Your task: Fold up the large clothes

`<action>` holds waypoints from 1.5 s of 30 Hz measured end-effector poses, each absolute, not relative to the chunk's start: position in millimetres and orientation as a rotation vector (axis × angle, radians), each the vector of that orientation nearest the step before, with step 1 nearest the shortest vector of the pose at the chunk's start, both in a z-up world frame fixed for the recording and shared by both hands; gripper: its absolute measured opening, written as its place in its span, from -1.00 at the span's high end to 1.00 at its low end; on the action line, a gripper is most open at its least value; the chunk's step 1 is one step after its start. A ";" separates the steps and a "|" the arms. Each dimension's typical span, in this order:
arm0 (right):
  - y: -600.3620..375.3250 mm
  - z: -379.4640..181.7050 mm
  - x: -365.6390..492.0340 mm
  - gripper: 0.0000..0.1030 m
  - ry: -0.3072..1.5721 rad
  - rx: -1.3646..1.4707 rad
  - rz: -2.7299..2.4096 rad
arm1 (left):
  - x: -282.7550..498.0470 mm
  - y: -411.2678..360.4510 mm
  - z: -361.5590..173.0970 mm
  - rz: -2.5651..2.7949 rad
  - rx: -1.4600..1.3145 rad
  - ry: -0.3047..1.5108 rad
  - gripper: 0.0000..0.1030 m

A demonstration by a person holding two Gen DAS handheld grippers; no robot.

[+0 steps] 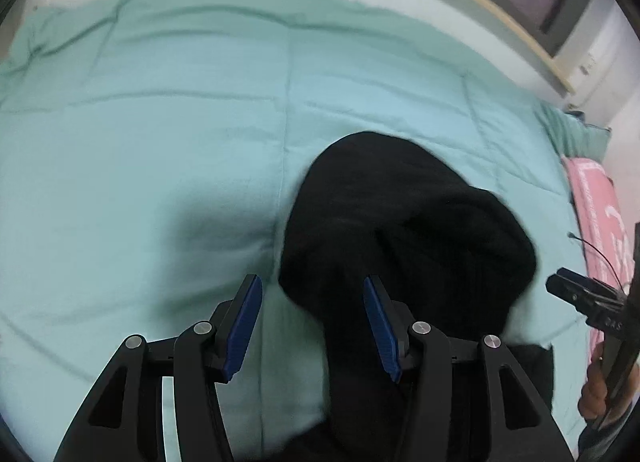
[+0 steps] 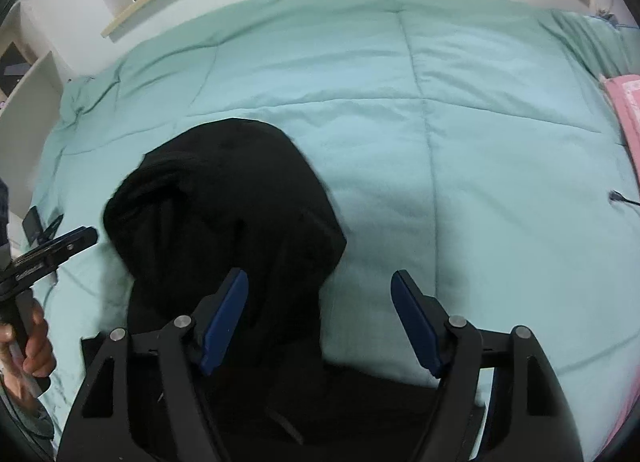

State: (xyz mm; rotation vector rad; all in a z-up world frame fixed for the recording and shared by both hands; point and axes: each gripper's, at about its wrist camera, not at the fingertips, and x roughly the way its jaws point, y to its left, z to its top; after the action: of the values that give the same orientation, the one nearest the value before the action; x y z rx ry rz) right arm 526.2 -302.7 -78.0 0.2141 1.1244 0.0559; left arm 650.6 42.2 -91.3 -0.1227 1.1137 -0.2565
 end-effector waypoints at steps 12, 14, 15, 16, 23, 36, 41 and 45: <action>-329.1 -115.2 558.8 0.75 1.116 0.351 0.044 | 671.3 81.8 -101.0 -0.312 -0.388 1.045 0.81; -327.3 -94.9 546.0 0.75 1.077 0.312 0.057 | 652.3 84.5 -78.2 -0.351 -0.375 1.010 0.79; -321.2 -84.0 538.0 0.75 1.053 0.253 0.049 | 647.0 85.1 -74.0 -0.358 -0.361 1.006 0.78; -319.0 -80.7 535.2 0.76 1.045 0.242 0.049 | 645.3 86.8 -77.3 -0.362 -0.353 1.017 0.76; -326.5 -162.3 550.1 0.76 1.198 0.296 0.022 | 677.0 64.6 -196.3 -0.267 -0.164 1.239 0.63; -339.9 -101.6 505.5 0.12 1.134 0.262 0.172 | 611.1 101.5 -86.1 -0.409 -0.124 1.059 0.46; -317.1 -64.2 529.1 0.11 1.044 0.239 0.237 | 644.4 73.3 -55.2 -0.493 -0.241 0.946 0.17; -289.9 -87.0 559.4 0.11 1.081 0.182 0.274 | 666.6 39.5 -98.0 -0.524 -0.211 1.072 0.17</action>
State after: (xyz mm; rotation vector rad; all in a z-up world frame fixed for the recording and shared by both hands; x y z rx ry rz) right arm 559.4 -289.9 -87.0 0.1817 1.0805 0.2740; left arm 666.6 39.5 -98.0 -0.2108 1.0715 -0.5236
